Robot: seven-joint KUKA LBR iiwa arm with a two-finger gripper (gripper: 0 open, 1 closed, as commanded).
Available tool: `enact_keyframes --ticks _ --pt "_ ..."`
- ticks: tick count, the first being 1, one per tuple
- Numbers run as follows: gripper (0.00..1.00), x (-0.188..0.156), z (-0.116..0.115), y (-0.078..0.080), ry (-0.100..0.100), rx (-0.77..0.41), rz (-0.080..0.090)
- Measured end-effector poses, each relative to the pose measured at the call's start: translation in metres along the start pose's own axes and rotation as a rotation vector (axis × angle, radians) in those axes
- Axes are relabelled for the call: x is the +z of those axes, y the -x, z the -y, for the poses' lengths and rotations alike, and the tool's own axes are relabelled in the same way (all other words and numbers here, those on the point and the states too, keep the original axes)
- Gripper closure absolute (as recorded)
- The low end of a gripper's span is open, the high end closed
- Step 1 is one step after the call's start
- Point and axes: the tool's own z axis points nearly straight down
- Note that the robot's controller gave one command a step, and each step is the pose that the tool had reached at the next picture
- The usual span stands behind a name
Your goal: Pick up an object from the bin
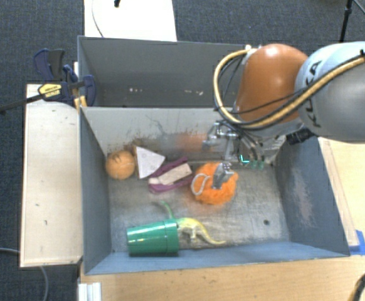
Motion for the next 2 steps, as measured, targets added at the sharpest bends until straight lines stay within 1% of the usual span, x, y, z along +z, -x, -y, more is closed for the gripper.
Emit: enact_keyframes --ticks 1,2 --pt "0.0 0.04 0.01 -0.011 0.001 0.08 0.005" --pt "0.0 0.056 0.059 -0.043 0.001 0.134 -0.002"
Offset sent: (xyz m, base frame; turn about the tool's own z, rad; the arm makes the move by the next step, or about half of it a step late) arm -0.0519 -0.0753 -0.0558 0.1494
